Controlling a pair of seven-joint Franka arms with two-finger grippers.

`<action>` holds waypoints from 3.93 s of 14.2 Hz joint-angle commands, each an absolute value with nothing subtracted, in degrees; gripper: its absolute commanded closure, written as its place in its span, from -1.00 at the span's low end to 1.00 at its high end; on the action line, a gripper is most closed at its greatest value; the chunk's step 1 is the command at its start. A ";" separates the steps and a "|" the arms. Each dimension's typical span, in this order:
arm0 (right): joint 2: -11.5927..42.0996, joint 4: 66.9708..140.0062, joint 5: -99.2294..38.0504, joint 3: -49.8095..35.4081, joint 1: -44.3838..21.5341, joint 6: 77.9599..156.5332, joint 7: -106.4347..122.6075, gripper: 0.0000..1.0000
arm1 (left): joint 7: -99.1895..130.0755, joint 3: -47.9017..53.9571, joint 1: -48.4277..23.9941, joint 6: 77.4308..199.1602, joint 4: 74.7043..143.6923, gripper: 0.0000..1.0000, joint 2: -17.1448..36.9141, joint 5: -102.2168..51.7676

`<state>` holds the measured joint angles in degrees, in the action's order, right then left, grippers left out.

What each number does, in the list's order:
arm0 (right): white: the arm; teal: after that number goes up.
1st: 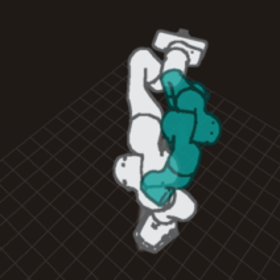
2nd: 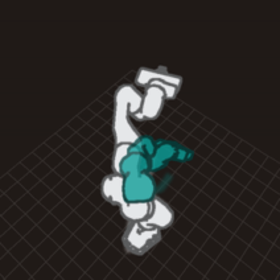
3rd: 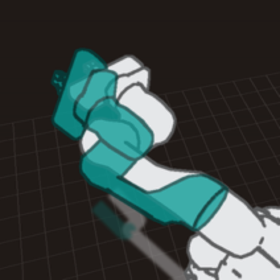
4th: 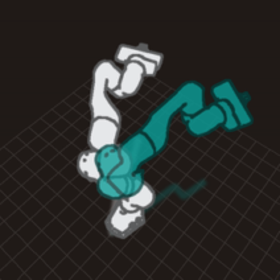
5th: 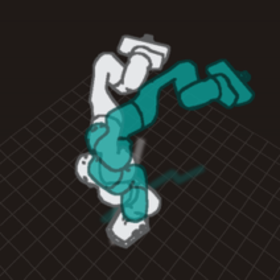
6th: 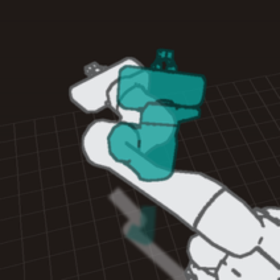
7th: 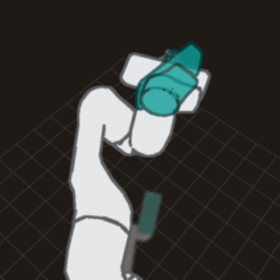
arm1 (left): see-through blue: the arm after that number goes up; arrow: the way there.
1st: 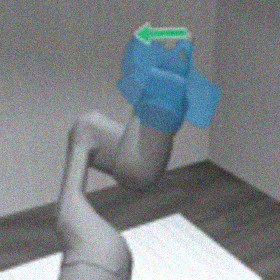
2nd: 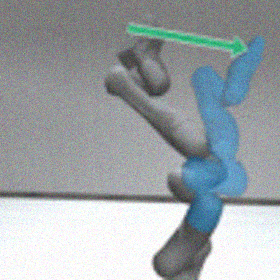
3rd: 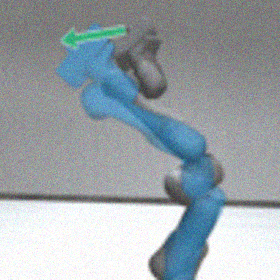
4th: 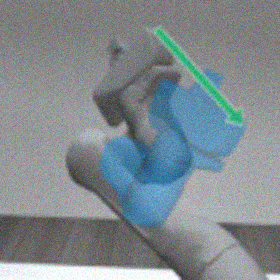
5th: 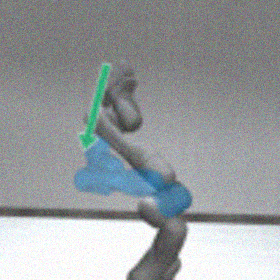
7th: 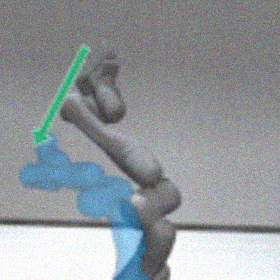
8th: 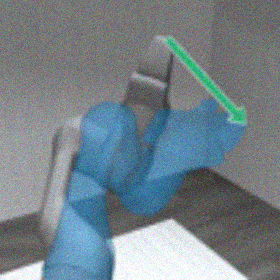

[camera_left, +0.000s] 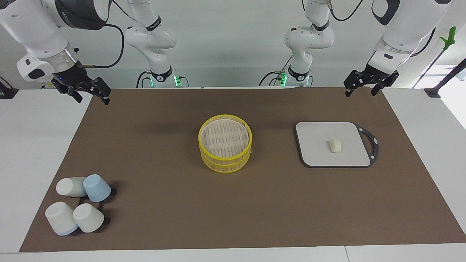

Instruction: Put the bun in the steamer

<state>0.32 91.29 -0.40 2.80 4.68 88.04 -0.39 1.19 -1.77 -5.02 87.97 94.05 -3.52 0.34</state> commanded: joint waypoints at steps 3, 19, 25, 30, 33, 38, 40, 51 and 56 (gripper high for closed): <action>-0.79 92.63 -0.26 2.64 5.10 88.33 1.32 -1.00 | 1.49 -2.02 -5.80 88.59 94.22 -1.00 -3.69 -0.18; 25.64 75.34 -0.26 1.58 -34.44 104.94 -43.75 -1.00 | -0.62 -2.55 -4.39 111.42 120.75 -1.00 -9.50 -0.18; 36.03 66.71 1.13 2.02 -39.72 105.91 -49.74 -1.00 | -2.10 -2.55 -4.31 125.32 128.93 -1.00 -4.67 -0.18; 34.99 73.90 2.29 1.58 -41.31 111.17 -49.48 -1.00 | -2.20 -2.55 -4.31 133.23 130.16 -1.00 1.66 -0.18; 33.58 77.60 2.29 1.41 -41.40 113.02 -47.82 -1.00 | -2.72 -2.55 -4.22 138.93 133.93 -1.00 2.28 -0.18; 32.70 79.81 1.84 1.49 -42.97 114.17 -49.04 0.99 | -3.34 -2.55 -3.25 140.71 134.56 -1.00 3.34 -0.18; 32.70 79.45 2.98 1.58 -43.33 114.08 -49.13 1.00 | -3.34 -2.55 -3.25 141.32 134.39 -1.00 4.48 -0.18; 30.07 71.72 3.34 1.85 -34.48 104.16 -37.38 1.00 | -3.16 -2.46 -3.52 141.59 132.02 0.30 5.89 -0.18; 22.95 72.60 2.64 2.28 -25.42 98.89 -23.93 1.00 | -2.64 -2.37 -4.04 137.14 127.73 0.53 7.11 -0.26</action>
<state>25.66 71.37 3.15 2.83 -28.18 101.34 -28.28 -2.21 -2.36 -3.60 141.19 132.15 5.38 0.34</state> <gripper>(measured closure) 0.916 0.767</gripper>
